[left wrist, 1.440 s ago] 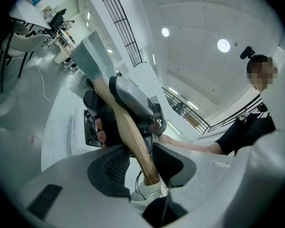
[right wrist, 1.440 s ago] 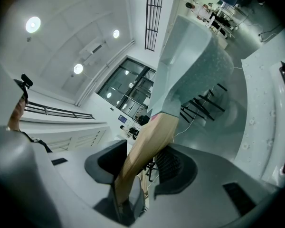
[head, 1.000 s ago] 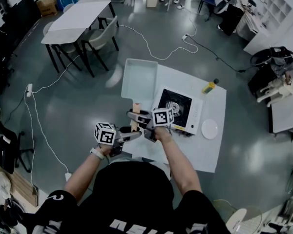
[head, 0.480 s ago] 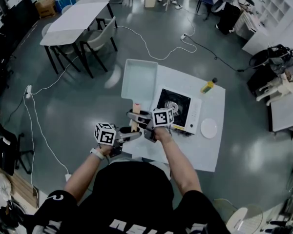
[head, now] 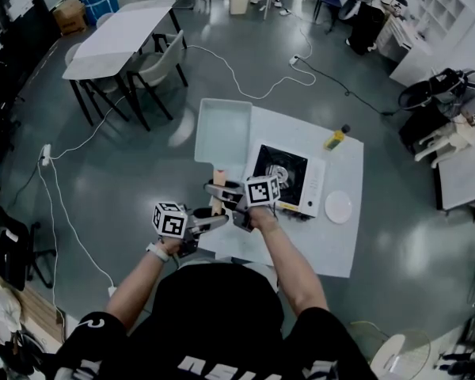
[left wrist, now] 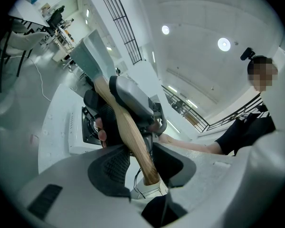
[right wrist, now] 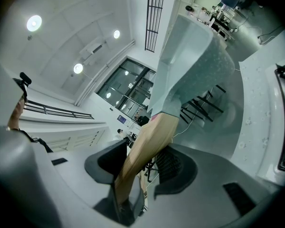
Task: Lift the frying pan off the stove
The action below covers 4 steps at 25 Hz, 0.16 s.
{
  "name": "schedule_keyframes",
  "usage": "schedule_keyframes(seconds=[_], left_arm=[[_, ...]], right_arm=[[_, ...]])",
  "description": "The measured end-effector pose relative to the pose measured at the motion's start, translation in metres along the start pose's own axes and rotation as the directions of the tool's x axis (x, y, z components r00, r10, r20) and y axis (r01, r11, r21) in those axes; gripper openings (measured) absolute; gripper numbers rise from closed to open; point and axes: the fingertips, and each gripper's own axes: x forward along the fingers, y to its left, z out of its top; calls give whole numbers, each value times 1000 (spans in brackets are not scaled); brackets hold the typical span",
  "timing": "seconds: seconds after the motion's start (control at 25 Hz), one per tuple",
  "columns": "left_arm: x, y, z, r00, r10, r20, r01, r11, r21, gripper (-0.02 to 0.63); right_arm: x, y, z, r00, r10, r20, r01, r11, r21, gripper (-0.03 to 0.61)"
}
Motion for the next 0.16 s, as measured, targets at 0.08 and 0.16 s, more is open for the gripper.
schedule_keyframes(seconds=[0.08,0.16], left_arm=[[1,-1,0,1000,-3,-1,3,1000,-2,144],[1,-2,0,1000,-8,1,8,1000,-4,144]], right_arm=[[0,1,0,1000,5,2,-5,1000,-1,176],[1,2,0,1000,16,6,-16,1000,0,176]])
